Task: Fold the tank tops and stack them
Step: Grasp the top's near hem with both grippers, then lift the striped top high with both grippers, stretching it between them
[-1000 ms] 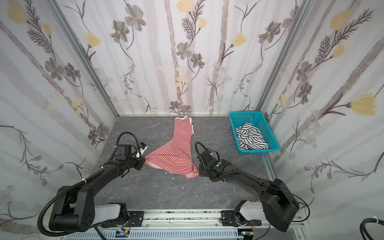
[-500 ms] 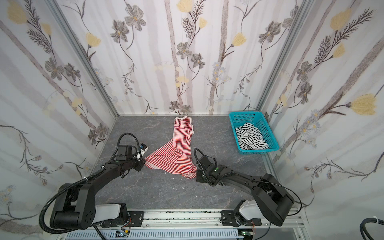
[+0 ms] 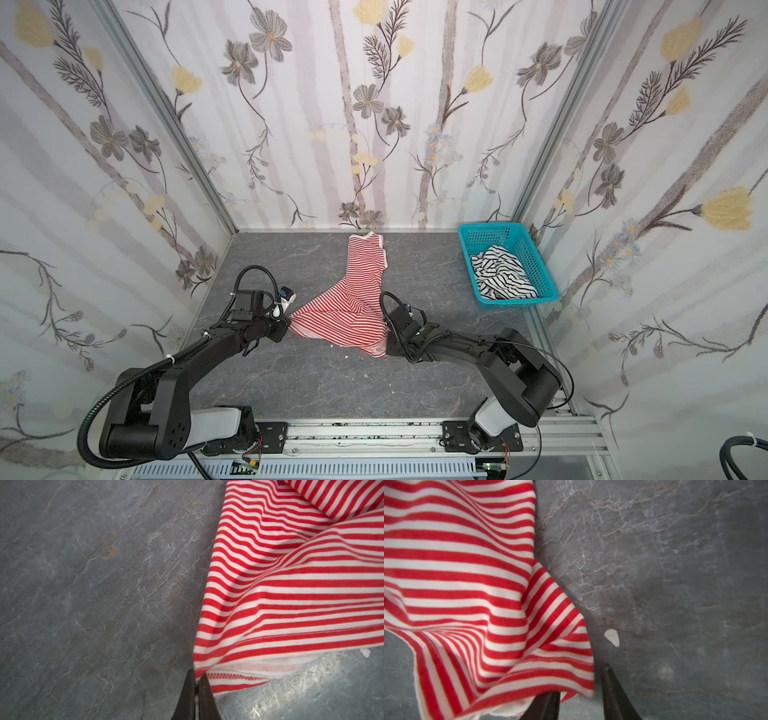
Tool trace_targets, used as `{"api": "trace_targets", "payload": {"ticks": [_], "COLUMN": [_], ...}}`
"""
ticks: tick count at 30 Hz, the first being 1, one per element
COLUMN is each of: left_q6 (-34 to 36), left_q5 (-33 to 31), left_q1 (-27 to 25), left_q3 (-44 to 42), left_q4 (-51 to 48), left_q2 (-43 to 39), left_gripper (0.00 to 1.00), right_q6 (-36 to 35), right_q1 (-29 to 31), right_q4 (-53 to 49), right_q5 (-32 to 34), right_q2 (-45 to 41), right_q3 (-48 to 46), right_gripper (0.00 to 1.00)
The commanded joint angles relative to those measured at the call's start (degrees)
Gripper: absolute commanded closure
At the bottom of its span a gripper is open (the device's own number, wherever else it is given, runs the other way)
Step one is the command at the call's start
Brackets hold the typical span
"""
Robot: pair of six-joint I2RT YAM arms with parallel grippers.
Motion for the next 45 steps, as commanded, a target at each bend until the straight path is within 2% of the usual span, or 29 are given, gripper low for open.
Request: {"api": "trace_targets", "payload": {"ticks": [1,4,6,11,15,24,34,37,40,45], "left_q6": [-0.1,0.1,0.3,0.2,-0.1,0.1,-0.4,-1.1,-2.3,-4.9], "left_q5": [0.1,-0.2,-0.3,-0.3,0.2,-0.5,0.0,0.0,-0.7,1.6], "left_q1": [0.1,0.1,0.1,0.1,0.1,0.3,0.6,0.6,0.6,0.6], "left_q3": [-0.2,-0.3,-0.3,-0.1,0.1,0.5,0.7,1.6,4.6,16.9], "left_q4": [0.3,0.3,0.3,0.3,0.3,0.3,0.3,0.2,-0.8,-9.3], "left_q2": [-0.2,-0.1,0.0,0.2,0.2,0.0,0.2,0.5,0.8,0.4], "left_gripper": [1.0,1.0,1.0,1.0,1.0,1.0,1.0,1.0,1.0,1.0], "right_q6": [0.3,-0.8,-1.6,-1.5,-0.8,-1.3,-2.7,-3.5,-6.2,-13.4], "right_q1": [0.6,1.3,3.3,4.7,4.7,4.5,4.4,4.4,3.5,-2.1], "right_q4": [-4.4,-5.6,-6.6,-9.1,-9.3,-8.8,-10.7,-12.4,-17.6,-29.3], "right_q5": [0.4,0.1,-0.3,0.5,1.4,3.2,4.4,6.2,10.8,19.3], "right_q2": [0.6,0.3,0.4,0.7,1.8,6.3,4.6,3.0,1.2,-1.9], "right_q3": [0.1,1.0,1.7,4.1,3.9,5.8,7.1,8.4,12.6,25.0], "right_gripper": [0.76,0.84,0.84,0.7,0.69,0.79,0.97,0.98,0.98,0.99]}}
